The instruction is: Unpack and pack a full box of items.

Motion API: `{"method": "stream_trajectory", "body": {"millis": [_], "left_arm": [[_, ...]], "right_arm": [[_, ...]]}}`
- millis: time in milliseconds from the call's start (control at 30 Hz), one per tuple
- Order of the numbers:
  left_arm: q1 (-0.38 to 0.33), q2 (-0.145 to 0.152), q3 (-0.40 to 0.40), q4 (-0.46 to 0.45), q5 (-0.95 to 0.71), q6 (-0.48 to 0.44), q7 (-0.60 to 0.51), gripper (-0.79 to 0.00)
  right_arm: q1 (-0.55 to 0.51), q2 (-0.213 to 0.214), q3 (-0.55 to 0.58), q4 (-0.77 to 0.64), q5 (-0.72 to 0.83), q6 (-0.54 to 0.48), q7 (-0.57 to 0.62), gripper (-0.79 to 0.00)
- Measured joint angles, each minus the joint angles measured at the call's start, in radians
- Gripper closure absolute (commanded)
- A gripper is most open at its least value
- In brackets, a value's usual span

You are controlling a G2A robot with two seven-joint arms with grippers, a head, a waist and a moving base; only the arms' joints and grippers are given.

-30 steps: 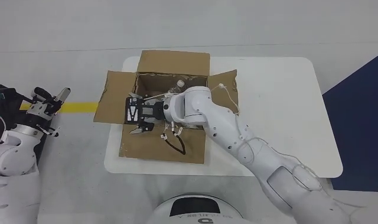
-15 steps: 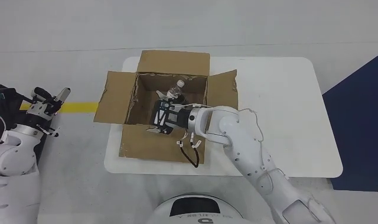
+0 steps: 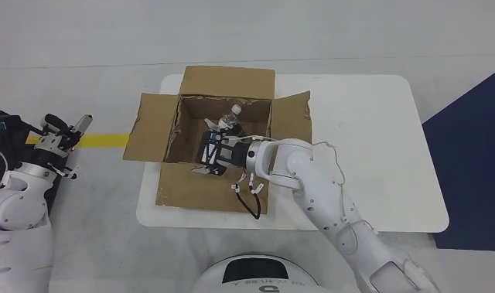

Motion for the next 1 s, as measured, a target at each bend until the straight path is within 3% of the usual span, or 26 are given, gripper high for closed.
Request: {"method": "stream_trajectory", "body": {"millis": [1000], "left_arm": [[0.000, 0.000, 0.000, 0.000, 0.000, 0.000, 0.000, -0.785]], "right_arm": [[-0.012, 0.000, 0.006, 0.011, 0.023, -0.001, -0.018, -0.785]]}}
